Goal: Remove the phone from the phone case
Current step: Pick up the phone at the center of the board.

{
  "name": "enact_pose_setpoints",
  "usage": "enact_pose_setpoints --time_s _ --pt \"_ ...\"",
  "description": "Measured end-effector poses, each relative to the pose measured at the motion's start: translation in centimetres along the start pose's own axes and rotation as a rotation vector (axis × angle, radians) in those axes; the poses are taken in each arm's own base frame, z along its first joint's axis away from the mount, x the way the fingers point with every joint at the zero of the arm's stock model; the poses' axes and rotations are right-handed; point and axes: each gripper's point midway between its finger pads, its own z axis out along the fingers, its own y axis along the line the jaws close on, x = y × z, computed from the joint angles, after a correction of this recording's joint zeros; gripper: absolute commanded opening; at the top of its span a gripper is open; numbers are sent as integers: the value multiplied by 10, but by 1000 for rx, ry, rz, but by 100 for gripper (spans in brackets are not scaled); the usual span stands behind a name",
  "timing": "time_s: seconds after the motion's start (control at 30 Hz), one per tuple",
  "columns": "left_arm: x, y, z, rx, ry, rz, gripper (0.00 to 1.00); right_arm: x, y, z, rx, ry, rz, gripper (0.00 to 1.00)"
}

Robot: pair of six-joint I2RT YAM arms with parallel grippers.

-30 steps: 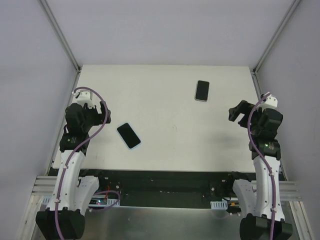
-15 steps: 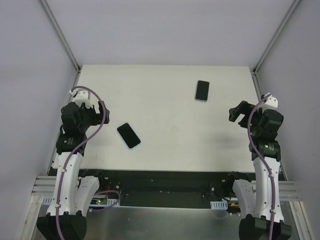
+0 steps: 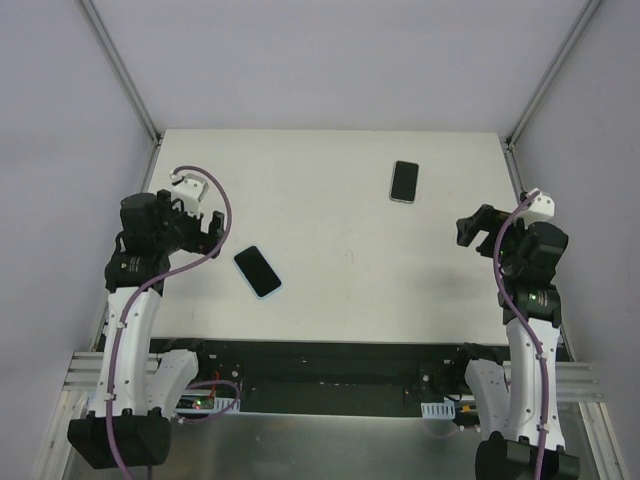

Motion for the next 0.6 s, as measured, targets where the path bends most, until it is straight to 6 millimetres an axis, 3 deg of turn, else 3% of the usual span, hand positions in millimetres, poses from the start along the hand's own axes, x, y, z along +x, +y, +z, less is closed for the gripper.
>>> enact_pose_setpoints --time_s 0.3,0.6 --pt "19 -15 9 136 128 32 100 1 6 -1 -36 6 -9 99" --pt "76 -29 57 219 406 -70 100 5 10 2 -62 28 -5 99"
